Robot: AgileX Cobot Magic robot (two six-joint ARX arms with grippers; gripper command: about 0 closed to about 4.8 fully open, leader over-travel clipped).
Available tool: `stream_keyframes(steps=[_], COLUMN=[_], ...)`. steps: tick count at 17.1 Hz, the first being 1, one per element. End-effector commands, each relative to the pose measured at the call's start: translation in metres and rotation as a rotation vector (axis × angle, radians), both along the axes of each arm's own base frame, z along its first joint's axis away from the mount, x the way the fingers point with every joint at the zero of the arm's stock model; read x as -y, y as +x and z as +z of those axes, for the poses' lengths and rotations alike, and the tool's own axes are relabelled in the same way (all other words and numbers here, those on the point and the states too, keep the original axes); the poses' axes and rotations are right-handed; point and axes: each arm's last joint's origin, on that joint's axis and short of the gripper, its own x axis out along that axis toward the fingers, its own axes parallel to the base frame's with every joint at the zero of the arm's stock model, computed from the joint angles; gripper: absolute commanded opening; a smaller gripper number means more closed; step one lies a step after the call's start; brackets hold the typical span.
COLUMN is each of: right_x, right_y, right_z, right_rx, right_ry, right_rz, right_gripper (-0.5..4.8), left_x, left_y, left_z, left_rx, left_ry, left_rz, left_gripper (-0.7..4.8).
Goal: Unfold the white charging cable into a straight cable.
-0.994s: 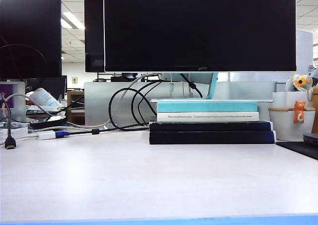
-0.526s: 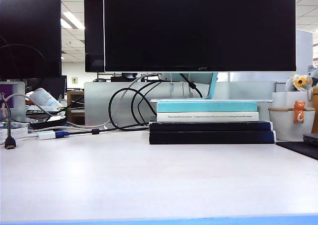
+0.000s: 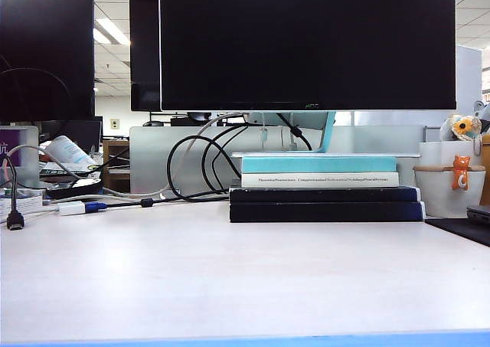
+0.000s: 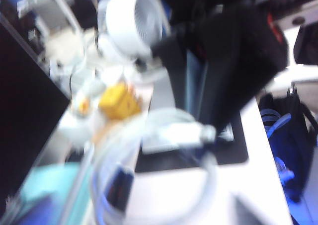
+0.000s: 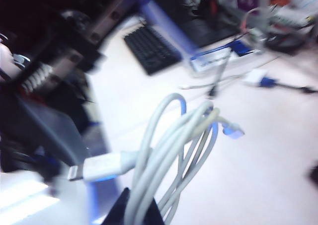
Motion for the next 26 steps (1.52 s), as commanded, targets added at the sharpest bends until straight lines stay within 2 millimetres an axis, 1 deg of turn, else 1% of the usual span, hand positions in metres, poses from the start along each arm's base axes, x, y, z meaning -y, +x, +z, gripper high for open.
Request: stream_keyframes(steps=[1,2,5,9,10,11,12,16,17,18,19,20,22,23,25,26], right_x=[0.003,0.005,0.007,0.005,0.003,-0.001,-0.008,-0.022,-0.023,-0.024,-0.024,-0.024,-0.024,-0.024,-0.026,-0.026], right_y=[0.002,0.002,0.002,0.000,0.000,-0.002,-0.003,-0.008,-0.008,-0.008,-0.007,-0.007,-0.005,-0.004,-0.003,-0.003], right_z=[-0.005,-0.010,-0.014,-0.017,-0.017,-0.017,-0.014,-0.011,-0.010,-0.009,-0.008,-0.007,-0.005,-0.003,0.001,0.002], right_rx=[0.086,0.121,0.126,0.142,0.146,0.155,0.174,0.228,0.238,0.241,0.242,0.247,0.260,0.274,0.276,0.279], right_ry=[-0.140,-0.224,-0.306,-0.386,-0.402,-0.410,-0.392,-0.375,-0.386,-0.382,-0.373,-0.367,-0.357,-0.342,-0.296,-0.279], right_rz=[-0.151,-0.178,-0.235,-0.287,-0.298,-0.297,-0.304,-0.274,-0.298,-0.324,-0.329,-0.337,-0.400,-0.407,-0.413,-0.416], right_gripper=[-0.06,-0.06,-0.06,-0.06,-0.06,-0.06,-0.06,-0.06,-0.06,-0.06,-0.06,-0.06,-0.06,-0.06,-0.06,-0.06], left_x=[-0.012,-0.016,-0.021,-0.022,-0.023,-0.023,-0.022,-0.018,-0.017,-0.017,-0.016,-0.016,-0.015,-0.013,-0.011,-0.008], left_y=[-0.011,-0.015,-0.020,-0.015,-0.015,-0.014,-0.015,-0.015,-0.016,-0.018,-0.019,-0.020,-0.020,-0.021,-0.020,-0.019], left_z=[0.010,0.014,0.020,0.019,0.019,0.020,0.020,0.015,0.013,0.010,0.009,0.009,0.010,0.012,0.015,0.014], left_rx=[0.016,0.028,0.045,0.030,0.027,-0.003,-0.050,-0.169,-0.205,-0.249,-0.289,-0.344,-0.413,-0.437,-0.421,-0.433], left_ry=[0.011,0.002,-0.018,-0.003,-0.003,-0.022,-0.047,-0.063,-0.051,-0.036,-0.036,-0.049,-0.080,-0.105,-0.134,-0.145], left_rz=[0.053,0.062,0.078,0.250,0.266,0.288,0.277,0.180,0.148,0.089,0.049,0.028,0.044,0.061,0.121,0.136], left_gripper=[4.79,4.79,4.79,4.79,4.70,4.34,4.25,4.20,3.76,2.96,2.49,2.31,2.30,1.85,1.47,1.37])
